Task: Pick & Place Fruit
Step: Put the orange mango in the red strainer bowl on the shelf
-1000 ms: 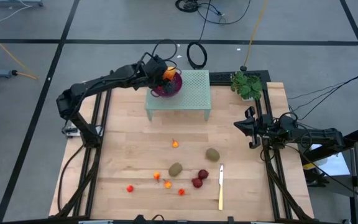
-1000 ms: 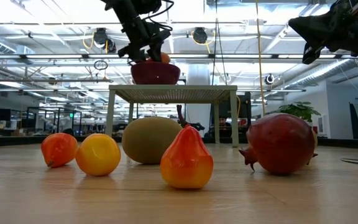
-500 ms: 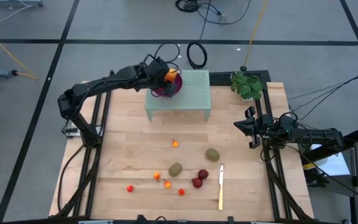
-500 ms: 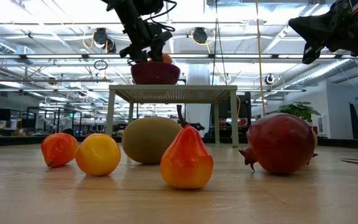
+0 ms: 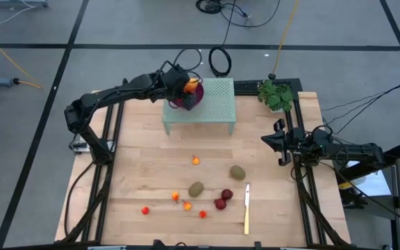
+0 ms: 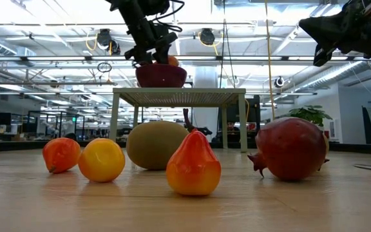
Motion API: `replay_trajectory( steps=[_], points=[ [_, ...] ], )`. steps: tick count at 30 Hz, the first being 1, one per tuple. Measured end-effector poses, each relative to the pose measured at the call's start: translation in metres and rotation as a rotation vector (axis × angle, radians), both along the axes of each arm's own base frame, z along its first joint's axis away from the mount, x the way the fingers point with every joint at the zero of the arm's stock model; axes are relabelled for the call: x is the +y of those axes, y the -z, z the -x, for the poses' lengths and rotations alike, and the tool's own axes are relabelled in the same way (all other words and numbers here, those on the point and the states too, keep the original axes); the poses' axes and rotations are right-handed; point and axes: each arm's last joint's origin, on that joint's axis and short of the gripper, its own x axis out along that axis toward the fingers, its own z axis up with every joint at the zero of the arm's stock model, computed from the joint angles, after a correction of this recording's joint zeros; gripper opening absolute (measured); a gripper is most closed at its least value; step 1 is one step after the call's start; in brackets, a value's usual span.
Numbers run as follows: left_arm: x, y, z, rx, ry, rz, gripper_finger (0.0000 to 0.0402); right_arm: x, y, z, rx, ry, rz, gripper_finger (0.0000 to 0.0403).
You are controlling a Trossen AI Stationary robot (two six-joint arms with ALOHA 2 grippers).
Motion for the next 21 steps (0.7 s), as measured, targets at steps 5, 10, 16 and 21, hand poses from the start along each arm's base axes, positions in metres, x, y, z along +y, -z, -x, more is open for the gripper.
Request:
replay_trajectory(
  steps=[5,10,16,21],
  points=[
    [0.0001,0.0,0.0001,0.004,0.005,-0.003,0.0254,0.0,0.0,0.0,0.0,0.0,0.0,0.0],
    [0.0001,0.0,0.0001,0.004,0.005,-0.003,0.0255,0.0,0.0001,0.0,0.0,0.0,0.0,0.0],
    [0.0002,0.0,0.0001,0.006,0.008,-0.005,0.0255,0.0,0.0001,-0.0001,0.0,0.0,0.0,0.0],
    [0.0001,0.0,0.0001,0.017,0.023,-0.014,0.0256,0.0,0.0,0.0,0.0,0.0,0.0,0.0]
  ],
)
